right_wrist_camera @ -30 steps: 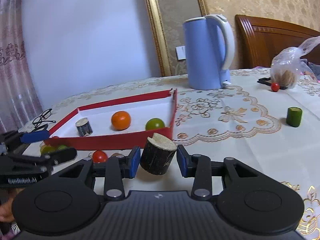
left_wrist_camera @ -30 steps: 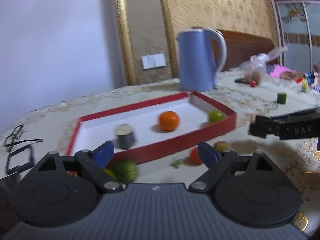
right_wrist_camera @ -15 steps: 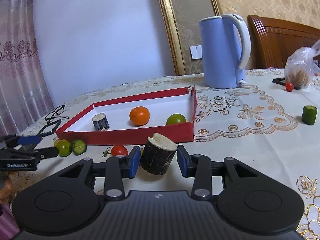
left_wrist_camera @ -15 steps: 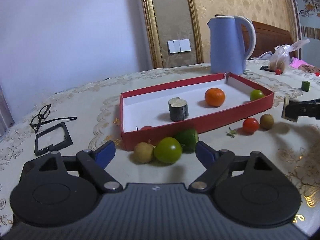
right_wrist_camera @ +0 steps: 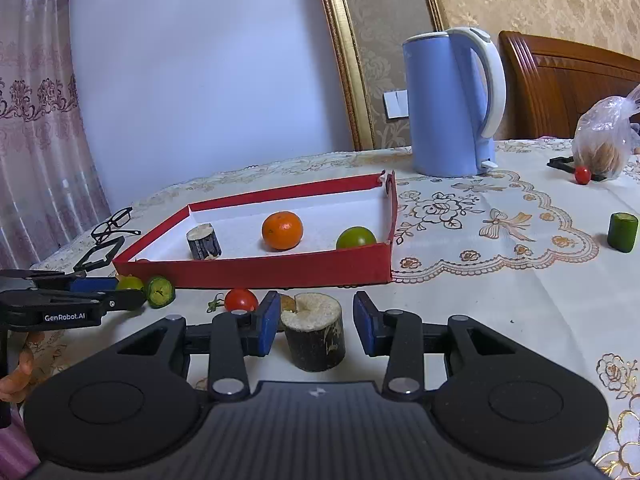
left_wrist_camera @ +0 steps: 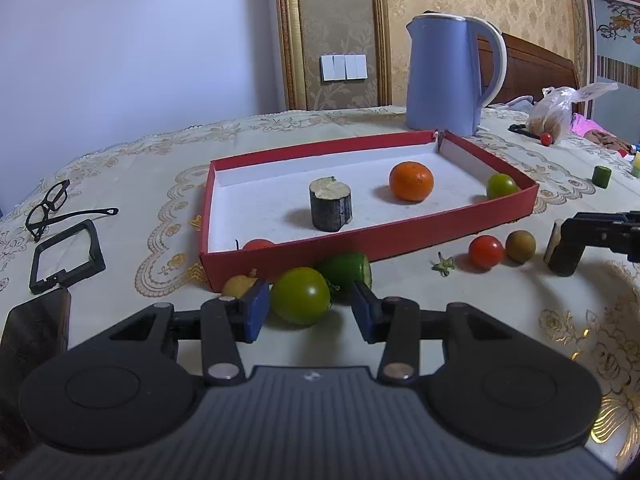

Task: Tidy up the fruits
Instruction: 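Move the left gripper toward a green tomato while the right holds the log piece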

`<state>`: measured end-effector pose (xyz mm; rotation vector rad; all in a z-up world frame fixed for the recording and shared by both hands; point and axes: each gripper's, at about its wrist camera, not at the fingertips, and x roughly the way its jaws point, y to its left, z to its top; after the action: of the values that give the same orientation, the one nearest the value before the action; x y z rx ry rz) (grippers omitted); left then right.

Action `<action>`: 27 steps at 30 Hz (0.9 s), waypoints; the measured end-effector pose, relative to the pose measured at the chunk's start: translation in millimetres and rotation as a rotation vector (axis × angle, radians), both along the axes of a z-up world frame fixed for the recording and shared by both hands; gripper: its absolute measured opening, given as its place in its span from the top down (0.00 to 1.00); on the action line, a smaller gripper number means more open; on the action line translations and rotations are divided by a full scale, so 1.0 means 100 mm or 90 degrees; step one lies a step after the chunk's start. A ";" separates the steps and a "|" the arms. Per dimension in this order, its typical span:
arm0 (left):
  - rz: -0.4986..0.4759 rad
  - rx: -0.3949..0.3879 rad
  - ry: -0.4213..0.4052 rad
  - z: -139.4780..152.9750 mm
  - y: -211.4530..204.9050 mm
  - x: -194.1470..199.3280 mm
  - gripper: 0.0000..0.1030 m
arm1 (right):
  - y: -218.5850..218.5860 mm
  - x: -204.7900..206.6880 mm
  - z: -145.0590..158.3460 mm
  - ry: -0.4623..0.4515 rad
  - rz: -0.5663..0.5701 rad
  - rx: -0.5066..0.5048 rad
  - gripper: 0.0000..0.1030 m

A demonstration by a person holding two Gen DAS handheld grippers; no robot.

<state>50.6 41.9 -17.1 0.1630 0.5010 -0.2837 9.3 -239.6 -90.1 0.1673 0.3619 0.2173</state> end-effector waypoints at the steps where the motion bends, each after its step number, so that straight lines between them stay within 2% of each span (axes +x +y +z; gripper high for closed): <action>1: -0.004 0.006 -0.006 0.00 -0.01 0.00 0.60 | 0.00 0.00 0.00 0.001 0.001 0.000 0.62; 3: 0.002 0.028 -0.012 -0.01 -0.06 0.04 0.59 | 0.00 -0.01 0.00 0.000 0.000 -0.003 0.61; 7: -0.011 0.040 -0.015 -0.01 -0.11 0.09 0.56 | 0.03 0.00 0.00 0.005 0.002 -0.013 0.61; 9: -0.012 0.050 -0.022 -0.03 -0.11 0.05 0.59 | 0.04 -0.02 0.01 0.007 0.007 -0.023 0.61; 11: -0.010 0.060 -0.031 -0.06 -0.10 -0.01 0.67 | 0.06 -0.02 0.01 0.011 0.011 -0.039 0.61; 14: -0.009 0.031 -0.024 -0.05 0.00 -0.05 0.70 | 0.11 -0.02 0.00 0.019 0.020 -0.055 0.60; 18: -0.006 -0.001 -0.018 -0.03 0.09 -0.05 0.70 | 0.19 -0.02 -0.02 0.025 0.026 -0.086 0.55; 25: 0.007 -0.035 -0.049 0.02 0.19 -0.13 0.72 | 0.25 0.09 -0.02 0.047 0.022 -0.112 0.55; 27: 0.013 -0.037 -0.050 0.02 0.22 -0.14 0.76 | 0.25 0.11 -0.02 0.055 0.026 -0.112 0.57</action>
<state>36.5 63.7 -14.9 0.1114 0.4159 -0.2715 20.7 -214.4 -92.4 -0.0049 0.4684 0.2176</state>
